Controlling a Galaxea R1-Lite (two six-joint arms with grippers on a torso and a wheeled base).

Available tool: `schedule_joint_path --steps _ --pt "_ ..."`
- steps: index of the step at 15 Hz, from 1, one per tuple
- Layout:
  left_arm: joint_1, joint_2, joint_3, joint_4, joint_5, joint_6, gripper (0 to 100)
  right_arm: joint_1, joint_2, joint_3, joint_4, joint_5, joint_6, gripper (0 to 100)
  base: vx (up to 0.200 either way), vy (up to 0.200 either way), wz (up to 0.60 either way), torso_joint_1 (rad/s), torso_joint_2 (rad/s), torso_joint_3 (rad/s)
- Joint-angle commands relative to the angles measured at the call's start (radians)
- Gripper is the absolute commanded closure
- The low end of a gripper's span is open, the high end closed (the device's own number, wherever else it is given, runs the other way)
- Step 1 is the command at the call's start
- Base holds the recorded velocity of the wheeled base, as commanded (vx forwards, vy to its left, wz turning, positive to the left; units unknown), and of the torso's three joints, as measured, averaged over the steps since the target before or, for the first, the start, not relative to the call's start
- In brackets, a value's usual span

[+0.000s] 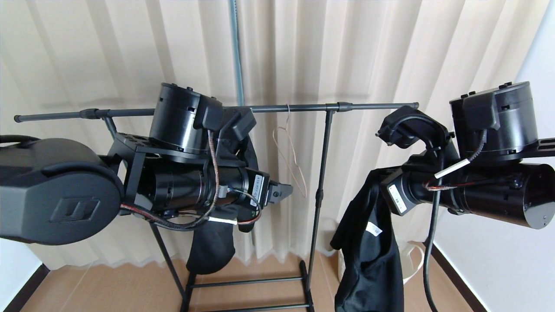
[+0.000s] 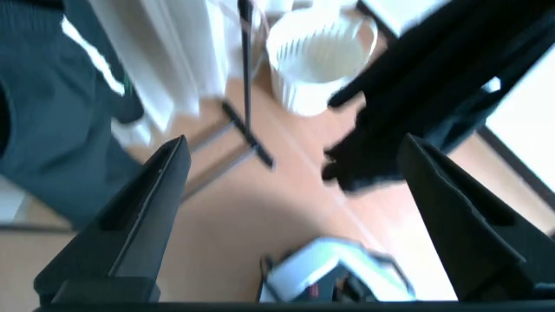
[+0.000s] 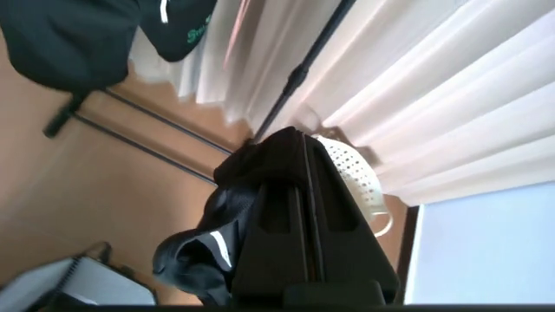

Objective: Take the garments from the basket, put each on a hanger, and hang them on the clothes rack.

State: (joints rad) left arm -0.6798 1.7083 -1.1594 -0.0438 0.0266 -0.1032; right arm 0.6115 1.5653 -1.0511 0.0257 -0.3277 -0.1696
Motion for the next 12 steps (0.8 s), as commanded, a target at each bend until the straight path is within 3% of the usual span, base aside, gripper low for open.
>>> schedule_joint_path --steps 1,3,10,12 --pt "0.0 0.01 0.056 -0.042 0.003 0.01 0 -0.015 -0.022 0.014 -0.003 0.001 -0.004 100 0.0 0.0 0.0 0.0 0.0 0.0" --pt "0.002 0.017 0.059 -0.041 0.006 0.051 0 -0.018 -0.024 0.014 -0.003 0.001 -0.004 100 0.0 0.0 0.0 0.0 0.0 0.0" --pt "-0.001 0.044 0.055 -0.044 0.007 0.054 0 -0.021 -0.028 0.014 -0.001 -0.001 -0.005 100 0.2 0.0 0.0 0.002 0.0 0.004" --pt "-0.003 0.062 0.049 -0.044 0.036 0.057 0 -0.026 -0.027 0.014 -0.001 0.001 -0.005 100 0.2 -0.2 0.0 0.005 0.0 0.005"
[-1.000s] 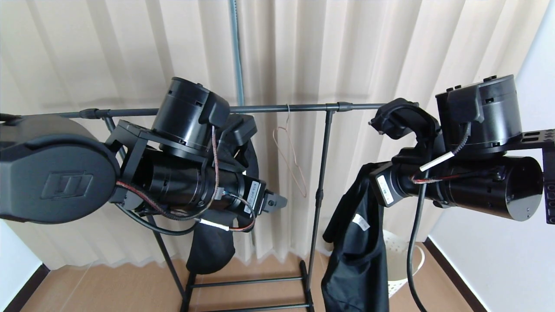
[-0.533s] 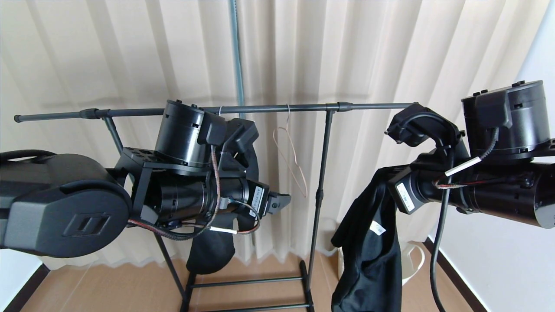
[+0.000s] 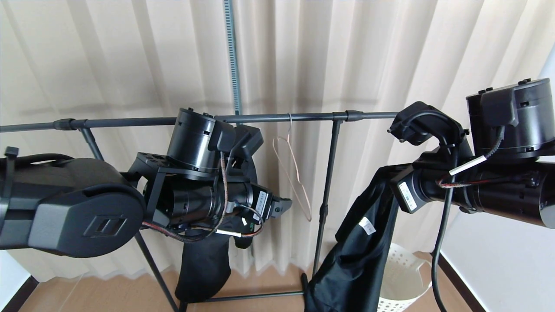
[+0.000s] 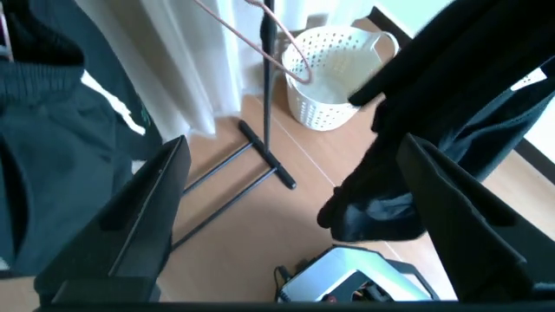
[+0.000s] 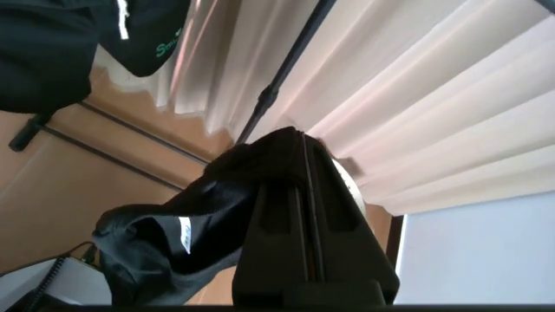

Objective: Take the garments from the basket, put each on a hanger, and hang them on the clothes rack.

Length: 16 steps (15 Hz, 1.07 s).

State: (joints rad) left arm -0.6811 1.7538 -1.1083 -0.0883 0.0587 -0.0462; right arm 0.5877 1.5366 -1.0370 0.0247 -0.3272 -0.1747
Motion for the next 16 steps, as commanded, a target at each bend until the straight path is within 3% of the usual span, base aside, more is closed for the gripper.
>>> schedule_joint_path --steps 1,3,7,11,12,13,14,16 --pt "-0.006 0.024 0.001 -0.001 0.036 0.002 0 -0.002 0.002 0.0 0.0 0.0 0.0 100 0.0 -0.2 0.0 0.002 0.0 -0.002" --pt "-0.011 0.033 0.001 -0.004 0.039 0.002 0 -0.002 0.002 0.0 0.0 0.0 -0.002 100 0.0 -0.2 0.0 0.01 0.0 0.005" --pt "-0.02 0.044 -0.022 0.004 0.059 -0.001 0 -0.002 0.005 0.0 0.0 0.0 -0.002 100 0.0 0.0 0.0 0.0 0.0 0.0" --pt "-0.06 0.164 -0.183 0.119 0.148 -0.044 0 -0.002 0.01 -0.001 -0.002 -0.001 -0.002 100 0.0 0.0 0.0 0.0 0.0 0.0" --pt "-0.074 0.225 -0.28 0.185 0.171 -0.096 0 -0.002 0.01 -0.001 -0.002 -0.001 -0.002 100 0.0 0.0 0.0 0.0 0.0 0.0" --pt "-0.075 0.237 -0.3 0.199 0.182 -0.107 0 -0.002 0.01 -0.001 0.0 -0.001 -0.002 100 0.0 0.0 0.0 0.0 0.0 0.0" --pt "-0.075 0.311 -0.404 0.269 0.237 -0.153 0 -0.002 0.01 -0.001 -0.002 -0.001 -0.002 100 0.0 0.0 0.0 0.0 0.0 0.0" --pt "-0.074 0.363 -0.469 0.314 0.257 -0.201 0 -0.002 0.01 -0.001 -0.002 0.0 -0.002 100 0.0 0.0 0.0 0.0 0.0 0.0"
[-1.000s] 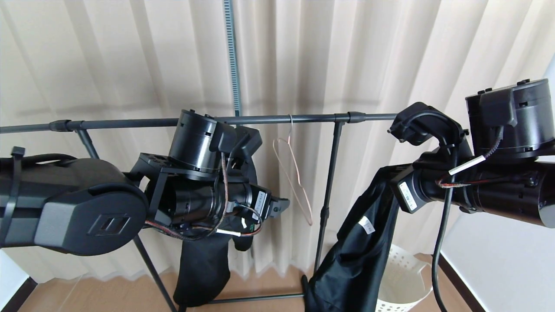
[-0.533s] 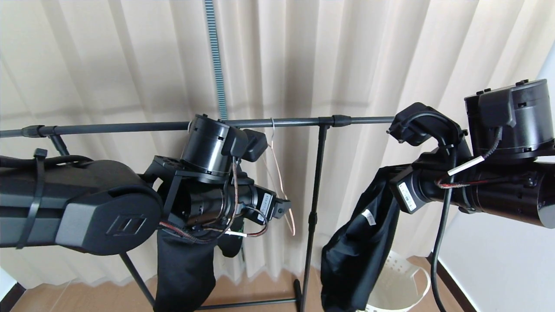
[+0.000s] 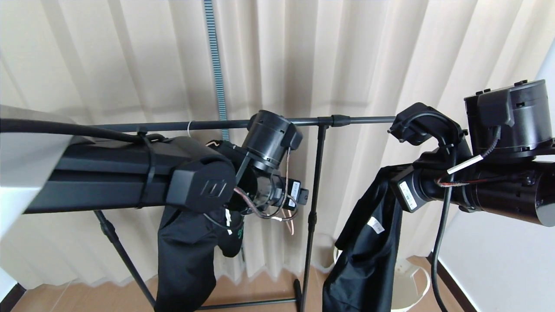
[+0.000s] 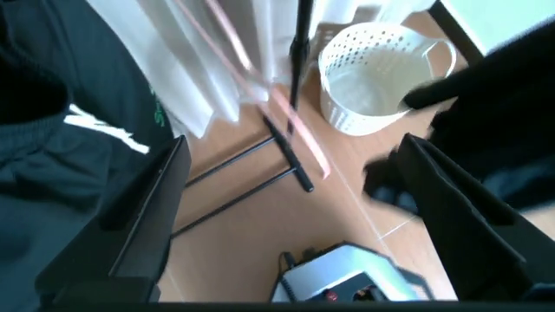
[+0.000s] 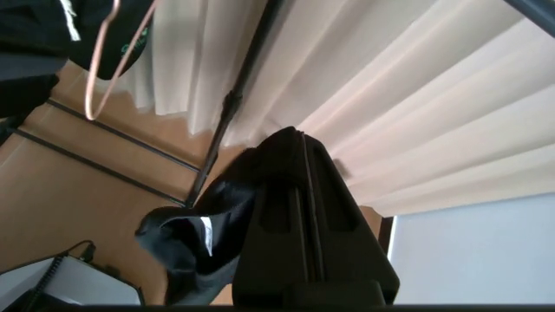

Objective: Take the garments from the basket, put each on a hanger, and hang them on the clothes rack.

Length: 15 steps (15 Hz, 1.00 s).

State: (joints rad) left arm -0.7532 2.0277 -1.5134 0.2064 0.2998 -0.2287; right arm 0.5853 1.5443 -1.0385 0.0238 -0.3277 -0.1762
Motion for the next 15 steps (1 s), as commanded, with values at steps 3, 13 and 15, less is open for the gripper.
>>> schedule_joint_path --steps 3,13,15 --pt "0.018 0.131 -0.105 0.041 0.018 -0.06 0 0.001 0.007 0.0 -0.001 -0.001 0.0 100 0.0 0.0 0.0 0.0 0.0 0.0" --pt "0.08 0.235 -0.235 0.085 0.018 -0.21 0 0.001 0.02 -0.002 -0.001 -0.001 0.0 100 0.0 0.0 0.0 0.0 0.0 0.0" --pt "0.087 0.25 -0.269 0.13 0.018 -0.235 0 0.001 0.02 -0.002 -0.001 -0.001 0.0 100 0.0 0.0 0.0 0.0 0.0 0.0"
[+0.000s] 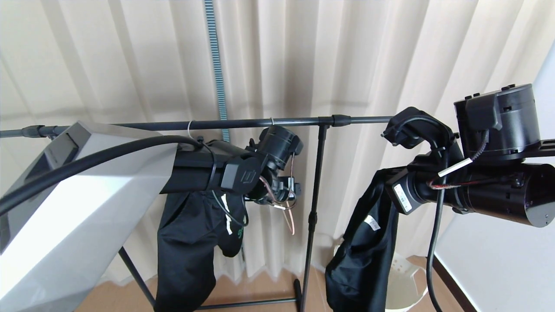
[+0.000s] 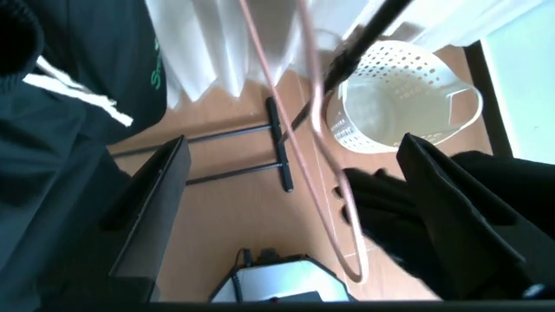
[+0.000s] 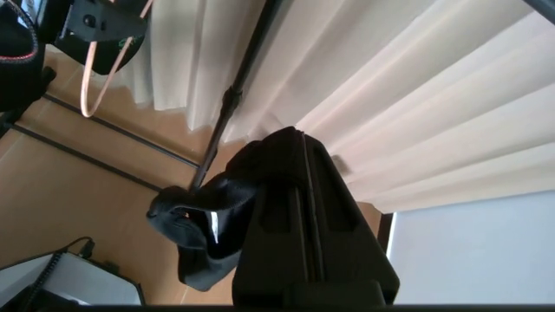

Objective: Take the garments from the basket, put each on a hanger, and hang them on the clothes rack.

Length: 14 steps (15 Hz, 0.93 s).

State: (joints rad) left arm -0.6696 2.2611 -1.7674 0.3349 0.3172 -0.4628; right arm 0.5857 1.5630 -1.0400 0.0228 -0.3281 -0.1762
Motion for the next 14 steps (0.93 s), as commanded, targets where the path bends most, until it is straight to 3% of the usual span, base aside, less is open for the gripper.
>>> schedule_joint_path --steps 1,14 --pt "0.005 0.017 -0.026 0.024 0.0 -0.014 0 0.0 0.002 0.0 0.0 0.0 0.0 100 0.0 0.0 0.0 0.0 0.0 0.0" --pt "0.025 0.017 -0.018 0.035 0.095 -0.047 0 0.0 0.002 0.001 0.0 0.0 0.0 100 0.0 0.0 0.0 0.0 0.0 0.0"
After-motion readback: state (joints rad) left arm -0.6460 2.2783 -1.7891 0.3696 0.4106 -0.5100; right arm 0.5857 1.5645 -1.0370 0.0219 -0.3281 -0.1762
